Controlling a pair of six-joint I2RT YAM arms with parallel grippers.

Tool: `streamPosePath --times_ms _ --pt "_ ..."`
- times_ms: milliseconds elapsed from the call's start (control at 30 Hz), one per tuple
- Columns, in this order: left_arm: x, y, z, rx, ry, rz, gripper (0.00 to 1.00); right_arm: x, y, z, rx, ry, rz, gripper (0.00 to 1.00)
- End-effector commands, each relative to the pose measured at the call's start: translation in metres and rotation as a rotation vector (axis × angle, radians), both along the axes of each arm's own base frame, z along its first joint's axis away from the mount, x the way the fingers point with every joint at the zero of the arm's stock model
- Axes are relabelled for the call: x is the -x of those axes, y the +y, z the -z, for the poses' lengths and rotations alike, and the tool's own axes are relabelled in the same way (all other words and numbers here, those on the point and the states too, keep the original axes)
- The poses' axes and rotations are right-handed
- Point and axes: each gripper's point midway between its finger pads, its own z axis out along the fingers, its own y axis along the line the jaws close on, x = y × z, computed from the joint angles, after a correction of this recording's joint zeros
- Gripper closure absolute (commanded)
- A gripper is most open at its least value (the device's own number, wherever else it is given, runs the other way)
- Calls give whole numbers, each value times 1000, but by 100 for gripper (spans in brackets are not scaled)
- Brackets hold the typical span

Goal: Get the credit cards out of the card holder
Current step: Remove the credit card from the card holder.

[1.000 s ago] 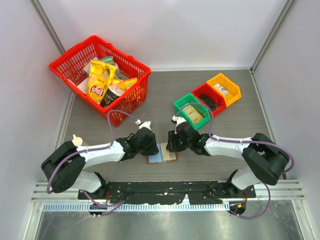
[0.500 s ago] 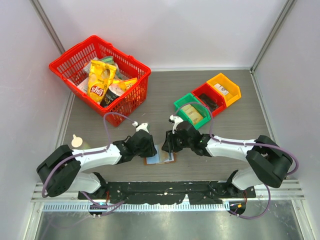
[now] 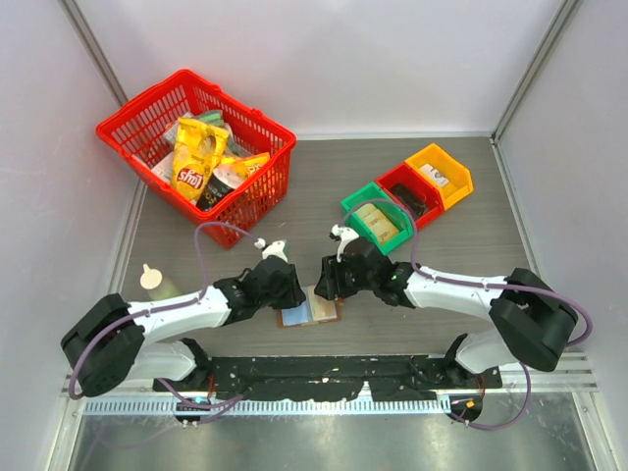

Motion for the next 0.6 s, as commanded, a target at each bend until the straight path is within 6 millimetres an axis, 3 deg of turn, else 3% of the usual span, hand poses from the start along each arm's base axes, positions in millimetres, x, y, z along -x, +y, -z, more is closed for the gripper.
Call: streamPosePath --times_ms 0,100,300,433,567 --pt "-3 5 -16 11 -41 -27 69 -24 -10 -19 67 -95 122 47" --pt "-4 17 -22 -25 -66 -43 68 -26 -12 -17 91 -106 131 46" --pt "-2 37 -15 -148 -62 -43 59 -21 7 -10 56 -75 86 46" --pt "0 39 -7 -177 -42 -34 49 -23 11 0 76 -61 79 46" --pt "1 37 2 -187 -26 -23 46 -25 10 11 112 -52 92 46"
